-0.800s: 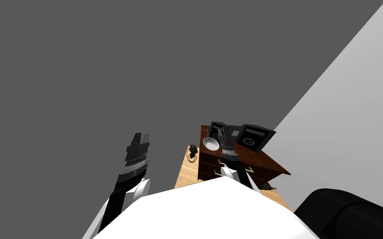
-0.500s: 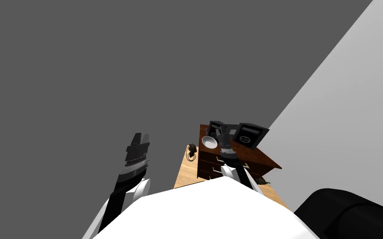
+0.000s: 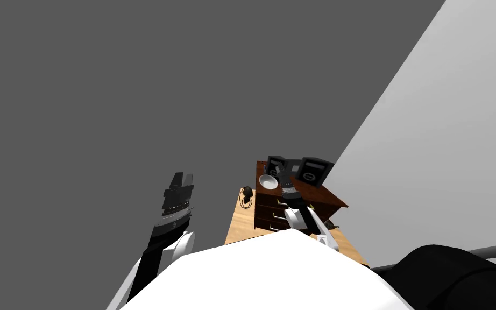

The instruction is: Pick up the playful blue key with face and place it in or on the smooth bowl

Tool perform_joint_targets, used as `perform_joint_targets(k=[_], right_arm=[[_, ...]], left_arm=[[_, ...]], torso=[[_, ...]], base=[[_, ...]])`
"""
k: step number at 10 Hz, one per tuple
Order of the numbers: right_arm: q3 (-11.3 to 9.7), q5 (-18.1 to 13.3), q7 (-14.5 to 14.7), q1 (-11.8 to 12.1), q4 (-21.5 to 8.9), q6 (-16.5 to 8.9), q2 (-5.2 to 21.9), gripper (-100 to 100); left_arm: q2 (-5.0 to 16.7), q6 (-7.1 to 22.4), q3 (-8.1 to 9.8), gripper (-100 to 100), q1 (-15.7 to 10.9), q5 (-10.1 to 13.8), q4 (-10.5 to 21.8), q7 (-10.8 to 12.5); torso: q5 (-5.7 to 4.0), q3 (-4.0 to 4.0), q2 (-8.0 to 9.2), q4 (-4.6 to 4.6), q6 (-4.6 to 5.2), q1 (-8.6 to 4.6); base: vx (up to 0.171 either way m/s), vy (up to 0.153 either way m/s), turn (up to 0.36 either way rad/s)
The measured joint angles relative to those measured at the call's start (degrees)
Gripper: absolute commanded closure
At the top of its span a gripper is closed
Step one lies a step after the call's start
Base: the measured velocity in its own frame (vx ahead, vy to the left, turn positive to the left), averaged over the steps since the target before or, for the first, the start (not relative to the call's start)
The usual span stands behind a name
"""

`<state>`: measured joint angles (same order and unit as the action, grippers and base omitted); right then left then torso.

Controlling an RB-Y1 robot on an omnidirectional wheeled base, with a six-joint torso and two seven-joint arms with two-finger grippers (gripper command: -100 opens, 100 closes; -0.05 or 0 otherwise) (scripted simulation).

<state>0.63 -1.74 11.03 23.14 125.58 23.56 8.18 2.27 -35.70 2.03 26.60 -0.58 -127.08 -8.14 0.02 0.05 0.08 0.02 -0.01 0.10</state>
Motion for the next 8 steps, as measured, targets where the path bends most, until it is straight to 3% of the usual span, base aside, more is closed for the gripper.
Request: perform_joint_targets(k=[2, 8], right_arm=[[0.2, -1.4, 1.9, -3.4, -2.1, -3.0, 1.0, -100], [0.8, -4.1, 6.2, -10.0, -6.4, -10.5, 2.7, -100]], left_arm=[[0.0, 0.0, 0.00, 0, 0.0, 0.0, 0.0, 0.0], [0.0, 0.0, 0.00, 0, 0.0, 0.0, 0.0, 0.0]], torso=[[0.00, 0.00, 0.01, 0.00, 0.02, 0.02], [0.00, -0.02, -0.04, -0.01, 0.01, 0.02]], base=[[-0.030, 0.034, -0.110], [-0.019, 0.028, -0.077]])
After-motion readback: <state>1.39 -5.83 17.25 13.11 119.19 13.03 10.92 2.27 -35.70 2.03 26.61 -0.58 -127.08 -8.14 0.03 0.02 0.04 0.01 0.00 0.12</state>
